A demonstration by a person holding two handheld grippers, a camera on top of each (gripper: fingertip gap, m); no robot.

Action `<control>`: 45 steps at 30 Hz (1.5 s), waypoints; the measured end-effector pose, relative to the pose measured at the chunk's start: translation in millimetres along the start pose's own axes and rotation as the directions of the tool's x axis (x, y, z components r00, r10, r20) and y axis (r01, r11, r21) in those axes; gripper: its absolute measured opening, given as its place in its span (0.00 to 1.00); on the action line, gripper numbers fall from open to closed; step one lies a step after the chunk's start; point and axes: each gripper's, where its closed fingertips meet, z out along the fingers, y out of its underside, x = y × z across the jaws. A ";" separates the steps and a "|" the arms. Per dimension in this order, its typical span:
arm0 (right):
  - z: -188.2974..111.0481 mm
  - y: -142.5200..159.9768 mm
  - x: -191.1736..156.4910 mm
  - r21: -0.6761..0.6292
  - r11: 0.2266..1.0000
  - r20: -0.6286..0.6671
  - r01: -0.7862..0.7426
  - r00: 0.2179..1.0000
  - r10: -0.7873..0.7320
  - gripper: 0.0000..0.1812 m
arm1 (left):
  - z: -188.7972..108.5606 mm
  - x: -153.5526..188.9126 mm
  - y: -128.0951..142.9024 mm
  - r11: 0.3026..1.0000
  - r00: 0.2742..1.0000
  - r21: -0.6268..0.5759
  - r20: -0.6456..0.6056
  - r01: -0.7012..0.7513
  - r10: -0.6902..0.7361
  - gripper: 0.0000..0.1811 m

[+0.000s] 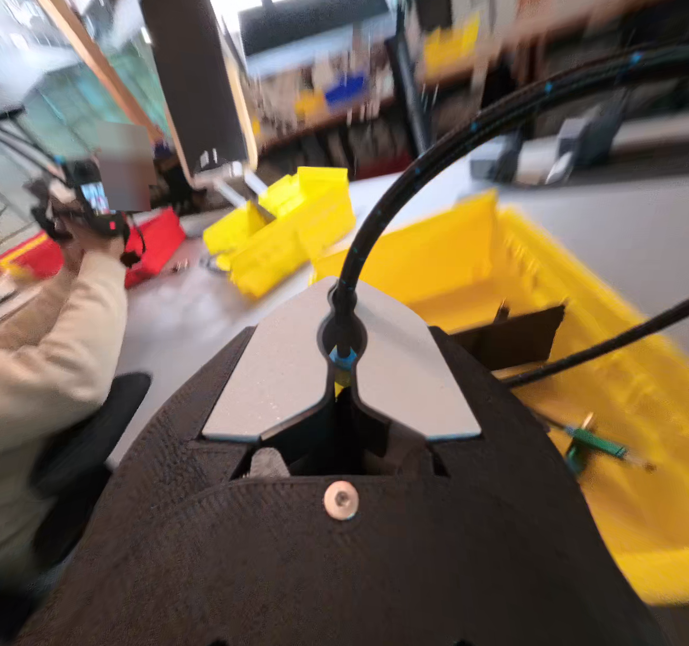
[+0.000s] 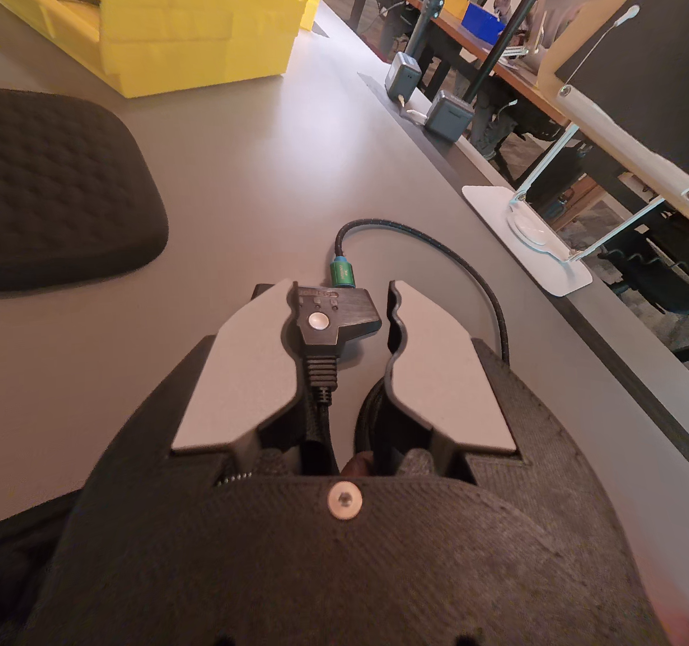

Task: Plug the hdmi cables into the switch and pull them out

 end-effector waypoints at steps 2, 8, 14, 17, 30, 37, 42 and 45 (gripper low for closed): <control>-0.3 -2.1 -0.3 0.010 1.000 -0.002 -0.001 1.000 0.001 0.25 | -12.3 6.0 -32.5 0.967 0.985 0.198 -0.094 0.160 -0.144 0.00; -0.2 -9.4 -4.8 0.047 0.999 0.002 0.019 1.000 -0.019 0.25 | -63.8 52.4 -107.9 0.594 0.577 0.288 -0.723 0.751 -0.379 0.00; -4.5 -58.8 -27.6 0.260 0.964 0.108 -0.059 0.994 0.031 0.24 | -114.7 100.2 -151.3 0.338 0.180 0.094 -0.956 0.936 -0.233 0.00; -15.6 -118.6 -47.3 0.463 0.874 0.213 -0.150 0.976 0.054 0.27 | -135.6 136.3 -163.1 0.322 0.036 -0.022 -0.984 0.947 -0.172 0.00; -33.3 -172.5 -50.9 0.579 0.504 0.657 -0.641 0.733 0.177 0.24 | -213.1 248.1 -162.0 0.477 -0.310 -0.221 -0.944 0.850 0.114 0.00; -25.9 -161.3 -58.4 0.570 0.671 0.552 -0.474 0.826 0.114 0.06 | -216.7 279.7 -151.8 0.628 -0.240 -0.112 -0.963 0.770 0.122 0.00; -37.4 -157.7 -49.5 0.659 0.715 0.356 -0.233 0.934 -0.025 0.06 | -193.4 297.2 -133.1 0.793 -0.044 0.082 -0.990 0.603 0.136 0.21; -33.7 -155.8 -59.8 0.670 0.739 0.248 -0.068 0.959 -0.136 0.05 | -182.5 292.1 -124.4 0.826 0.048 0.185 -0.981 0.532 0.189 0.35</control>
